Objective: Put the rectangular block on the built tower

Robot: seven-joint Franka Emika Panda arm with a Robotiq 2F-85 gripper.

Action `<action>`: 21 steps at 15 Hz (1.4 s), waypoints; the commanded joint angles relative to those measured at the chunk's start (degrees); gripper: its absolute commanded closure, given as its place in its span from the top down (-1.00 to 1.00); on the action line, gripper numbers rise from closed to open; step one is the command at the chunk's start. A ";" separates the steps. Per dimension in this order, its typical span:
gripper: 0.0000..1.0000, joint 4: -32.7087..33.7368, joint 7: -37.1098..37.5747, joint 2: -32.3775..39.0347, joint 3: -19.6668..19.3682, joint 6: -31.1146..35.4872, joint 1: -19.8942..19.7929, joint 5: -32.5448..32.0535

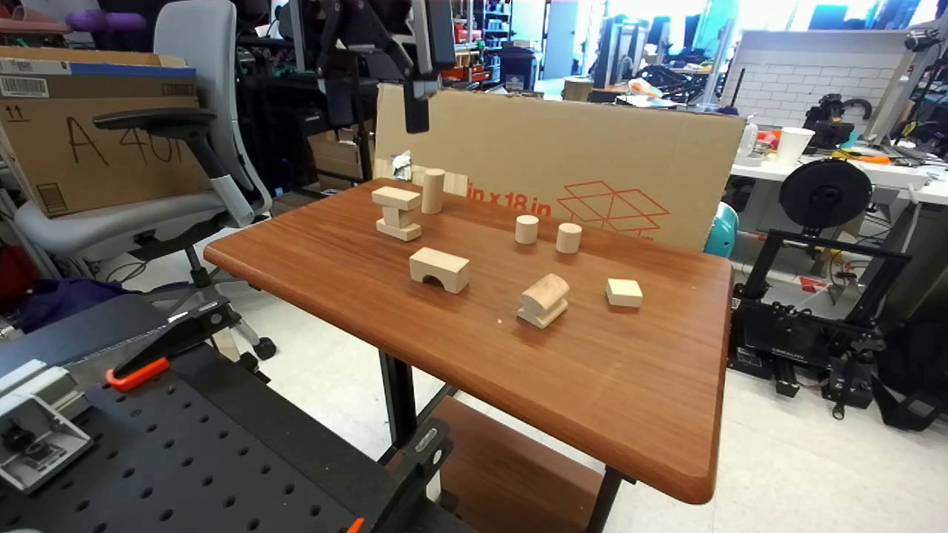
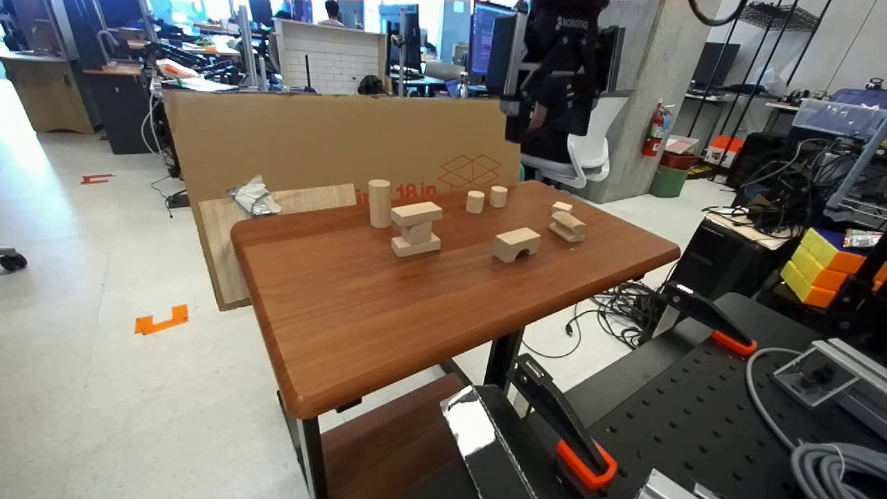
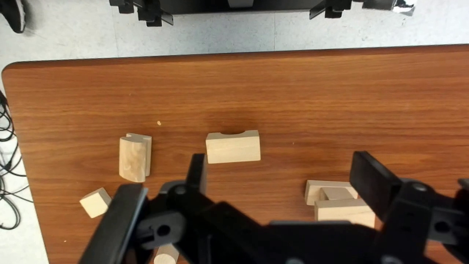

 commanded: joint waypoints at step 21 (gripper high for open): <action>1.00 6.12 -7.03 18.22 -4.09 10.29 -1.55 0.34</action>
